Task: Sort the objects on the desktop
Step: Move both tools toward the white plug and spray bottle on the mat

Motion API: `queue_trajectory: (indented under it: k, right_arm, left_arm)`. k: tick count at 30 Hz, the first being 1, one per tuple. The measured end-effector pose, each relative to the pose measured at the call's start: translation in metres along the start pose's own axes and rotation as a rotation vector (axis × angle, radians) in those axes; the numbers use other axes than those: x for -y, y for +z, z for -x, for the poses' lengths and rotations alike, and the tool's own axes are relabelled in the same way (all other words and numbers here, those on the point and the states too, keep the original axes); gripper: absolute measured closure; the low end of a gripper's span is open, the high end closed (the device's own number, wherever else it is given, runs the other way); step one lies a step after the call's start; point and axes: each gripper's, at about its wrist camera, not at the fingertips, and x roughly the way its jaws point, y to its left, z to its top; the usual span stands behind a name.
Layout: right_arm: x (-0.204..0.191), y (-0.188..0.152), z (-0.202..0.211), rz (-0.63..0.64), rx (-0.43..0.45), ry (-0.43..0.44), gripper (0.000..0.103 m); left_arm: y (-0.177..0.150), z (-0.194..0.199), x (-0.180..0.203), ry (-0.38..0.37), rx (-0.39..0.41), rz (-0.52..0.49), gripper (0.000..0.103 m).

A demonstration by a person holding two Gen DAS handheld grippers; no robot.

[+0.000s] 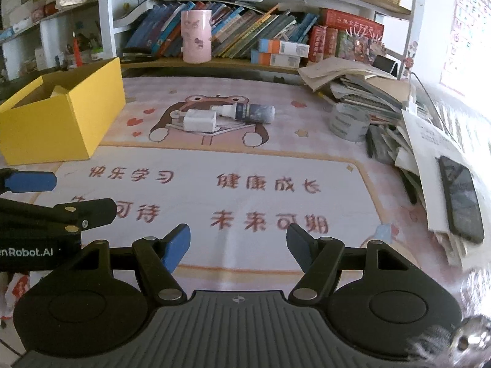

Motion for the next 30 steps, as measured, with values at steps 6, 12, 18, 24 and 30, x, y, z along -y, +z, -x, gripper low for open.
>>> queue_trajectory:
  k: [6, 12, 18, 24, 30]
  right_arm:
    - [0.027, 0.016, -0.021, 0.022, -0.012, 0.036, 0.036]
    - [0.054, 0.035, -0.042, 0.027, -0.007, 0.079, 0.035]
    - [0.078, 0.054, -0.066, 0.044, 0.007, 0.119, 0.035]
    - [0.096, 0.071, -0.09, 0.057, 0.019, 0.147, 0.034]
    - [0.104, 0.088, -0.117, 0.088, 0.028, 0.161, 0.034]
  left_arm:
    - [0.017, -0.021, 0.016, 0.035, -0.007, 0.037, 0.014]
    - [0.033, -0.04, 0.03, 0.084, -0.005, 0.06, 0.014]
    - [0.048, -0.063, 0.037, 0.142, -0.006, 0.083, 0.014]
    - [0.067, -0.086, 0.042, 0.183, 0.004, 0.093, 0.014]
    - [0.084, -0.115, 0.042, 0.223, -0.009, 0.066, 0.014]
